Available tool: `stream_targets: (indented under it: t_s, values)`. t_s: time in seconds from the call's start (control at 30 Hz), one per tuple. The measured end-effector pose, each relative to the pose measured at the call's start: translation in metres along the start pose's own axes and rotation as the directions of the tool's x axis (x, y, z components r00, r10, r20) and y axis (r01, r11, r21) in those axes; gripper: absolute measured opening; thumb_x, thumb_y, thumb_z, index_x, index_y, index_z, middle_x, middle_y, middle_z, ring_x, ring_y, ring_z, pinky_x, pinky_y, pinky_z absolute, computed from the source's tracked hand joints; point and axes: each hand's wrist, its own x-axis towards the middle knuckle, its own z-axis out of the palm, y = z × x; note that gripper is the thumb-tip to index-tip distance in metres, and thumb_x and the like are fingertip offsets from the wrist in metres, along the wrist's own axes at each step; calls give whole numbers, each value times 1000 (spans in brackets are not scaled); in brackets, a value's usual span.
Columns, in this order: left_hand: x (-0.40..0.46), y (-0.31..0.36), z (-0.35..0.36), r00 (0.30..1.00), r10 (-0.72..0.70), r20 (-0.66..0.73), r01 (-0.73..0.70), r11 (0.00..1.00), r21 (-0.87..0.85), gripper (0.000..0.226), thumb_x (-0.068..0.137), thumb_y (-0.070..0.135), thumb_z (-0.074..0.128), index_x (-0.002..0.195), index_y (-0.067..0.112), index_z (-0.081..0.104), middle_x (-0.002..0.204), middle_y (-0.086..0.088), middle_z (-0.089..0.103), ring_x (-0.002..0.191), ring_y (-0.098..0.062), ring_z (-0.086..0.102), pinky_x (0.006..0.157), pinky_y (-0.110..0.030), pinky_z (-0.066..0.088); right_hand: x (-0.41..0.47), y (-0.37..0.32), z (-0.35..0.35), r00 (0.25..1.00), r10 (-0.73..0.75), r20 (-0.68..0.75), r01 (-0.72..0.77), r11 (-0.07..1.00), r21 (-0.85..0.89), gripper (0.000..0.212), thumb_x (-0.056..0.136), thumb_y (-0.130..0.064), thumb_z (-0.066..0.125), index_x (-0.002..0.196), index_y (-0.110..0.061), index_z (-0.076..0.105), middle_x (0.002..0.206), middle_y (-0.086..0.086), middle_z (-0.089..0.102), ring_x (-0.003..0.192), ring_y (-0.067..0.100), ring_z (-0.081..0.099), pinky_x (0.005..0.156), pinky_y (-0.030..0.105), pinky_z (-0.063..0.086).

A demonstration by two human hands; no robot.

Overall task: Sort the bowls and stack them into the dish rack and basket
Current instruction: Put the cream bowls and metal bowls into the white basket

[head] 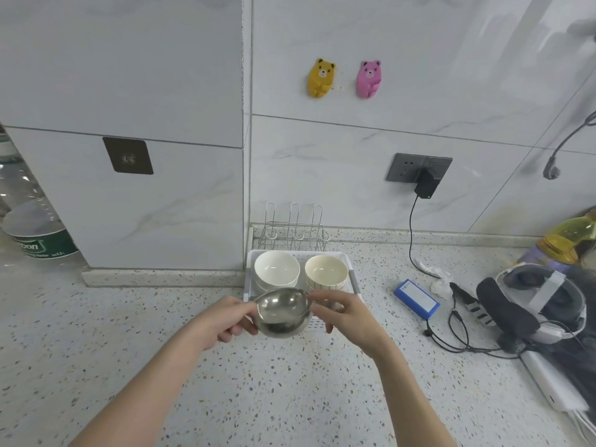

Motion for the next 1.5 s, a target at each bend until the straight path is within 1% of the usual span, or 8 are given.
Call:
stream_targets:
  t_s: [0.13, 0.37, 0.53, 0.63, 0.77, 0.97, 1.13, 1.5]
  values:
    - [3, 3, -10, 997, -11, 73, 14, 999, -46, 14, 84, 13, 64, 81, 2, 71, 73, -13, 72, 39, -7, 31, 34, -17, 20, 5, -6, 3, 999, 16, 30, -14, 997, -77, 22, 79, -12, 78, 97, -24, 76, 129, -5, 59, 66, 8, 66, 67, 24, 55]
    - [8, 3, -15, 995, 10, 100, 1, 995, -104, 22, 92, 22, 60, 94, 2, 69, 71, -7, 70, 39, -6, 34, 33, -16, 20, 19, -12, 3, 999, 26, 36, -22, 993, -119, 13, 84, -12, 73, 82, -26, 71, 102, -3, 72, 68, 27, 73, 81, 50, 57]
    - [11, 9, -14, 995, 102, 9, -99, 982, -160, 43, 93, 49, 57, 102, 9, 72, 82, -8, 75, 42, -6, 37, 35, -16, 22, 29, -8, 3, 999, 18, -37, -22, 996, -89, 9, 85, -10, 72, 85, -19, 70, 106, 2, 71, 66, 34, 72, 80, 31, 59]
    - [13, 9, -11, 980, 188, -60, -195, 967, -164, 42, 96, 52, 50, 109, 17, 69, 88, -6, 75, 46, -5, 42, 38, -19, 35, 34, -9, -1, 997, 34, -72, -33, 999, 12, 3, 86, -5, 70, 88, -7, 67, 97, 10, 73, 59, 27, 68, 55, 22, 57]
    - [27, 3, -9, 844, 432, -318, -393, 901, 183, 23, 94, 29, 63, 116, 23, 65, 103, 17, 64, 98, -9, 62, 85, -28, 48, 40, -13, -12, 991, 118, -71, -113, 991, 72, 5, 88, -5, 68, 89, -5, 63, 80, 6, 77, 51, 13, 67, 41, 13, 43]
    - [49, -9, -7, 805, 571, -160, -358, 684, 636, 26, 88, 42, 66, 114, 40, 67, 112, 24, 57, 84, 3, 53, 62, -11, 37, 61, -17, -34, 966, 238, -104, -241, 970, -16, 12, 87, -14, 70, 95, -6, 65, 75, 3, 76, 54, 16, 69, 40, 17, 36]
    - [62, -28, -5, 818, 550, -166, -368, 724, 584, 13, 87, 40, 69, 99, 37, 74, 86, 30, 60, 75, 10, 52, 78, -18, 51, 87, -26, -45, 949, 306, -69, -309, 950, -43, 11, 85, -12, 72, 92, -6, 66, 84, 10, 73, 51, 15, 67, 38, 16, 40]
    - [72, -46, 7, 801, 570, -182, -408, 742, 532, 31, 93, 31, 60, 123, 42, 64, 108, 32, 56, 99, 13, 50, 74, -3, 40, 136, -18, -40, 866, 451, 217, -417, 890, -186, 7, 86, -12, 71, 92, -10, 67, 72, 3, 67, 48, 11, 58, 36, 15, 28]
